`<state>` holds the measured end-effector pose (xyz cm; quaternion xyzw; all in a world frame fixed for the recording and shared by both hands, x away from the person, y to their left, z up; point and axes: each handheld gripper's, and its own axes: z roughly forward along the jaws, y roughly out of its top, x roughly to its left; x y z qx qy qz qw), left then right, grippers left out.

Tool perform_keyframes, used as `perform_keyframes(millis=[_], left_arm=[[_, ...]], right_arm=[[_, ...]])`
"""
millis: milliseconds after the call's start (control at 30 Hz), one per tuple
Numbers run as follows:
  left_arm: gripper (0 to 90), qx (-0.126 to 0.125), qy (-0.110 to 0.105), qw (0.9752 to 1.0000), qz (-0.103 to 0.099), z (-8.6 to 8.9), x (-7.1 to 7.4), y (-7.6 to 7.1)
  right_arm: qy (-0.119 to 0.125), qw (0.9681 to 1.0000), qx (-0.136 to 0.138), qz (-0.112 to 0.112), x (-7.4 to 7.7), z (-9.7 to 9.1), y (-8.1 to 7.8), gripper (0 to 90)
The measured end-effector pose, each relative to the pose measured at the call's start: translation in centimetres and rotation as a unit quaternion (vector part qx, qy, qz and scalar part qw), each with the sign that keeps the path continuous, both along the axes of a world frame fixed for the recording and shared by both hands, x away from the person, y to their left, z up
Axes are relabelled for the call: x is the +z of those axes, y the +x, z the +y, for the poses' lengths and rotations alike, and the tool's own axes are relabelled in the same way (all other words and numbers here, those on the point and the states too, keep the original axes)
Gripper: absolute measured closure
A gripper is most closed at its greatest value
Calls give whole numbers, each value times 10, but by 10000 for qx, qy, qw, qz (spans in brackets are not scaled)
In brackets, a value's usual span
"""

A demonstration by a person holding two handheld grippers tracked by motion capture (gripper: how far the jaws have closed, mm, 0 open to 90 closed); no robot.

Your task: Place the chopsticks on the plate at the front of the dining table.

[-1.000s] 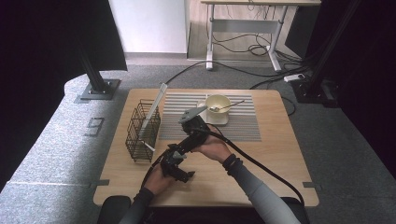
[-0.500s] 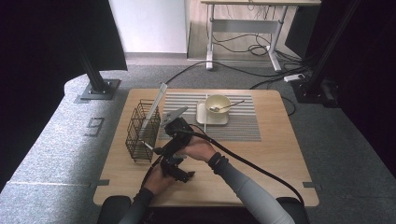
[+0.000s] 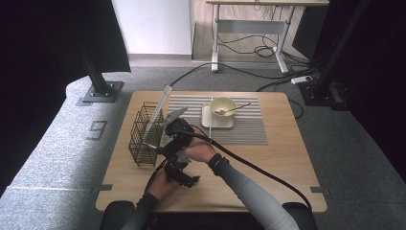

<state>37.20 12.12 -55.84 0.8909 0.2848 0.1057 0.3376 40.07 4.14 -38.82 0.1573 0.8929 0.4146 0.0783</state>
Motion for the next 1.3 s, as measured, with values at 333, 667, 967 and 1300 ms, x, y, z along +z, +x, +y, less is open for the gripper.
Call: perform_keyframes(millis=[333, 667, 967, 1300], left_arm=[[0, 13, -3, 10000, 4, 0, 0, 0], [0, 19, -11, 10000, 8, 0, 0, 0], [0, 9, -20, 10000, 9, 0, 0, -1], [0, 11, -8, 10000, 18, 0, 0, -1]], right_arm=[[-140, 9991, -310, -234, -6, -1, 16, 208], [45, 9994, -223, -268, -17, 7, 19, 534], [33, 9978, -277, -599, -18, 9, 18, 784], [108, 9985, -249, -473, -13, 6, 20, 823]])
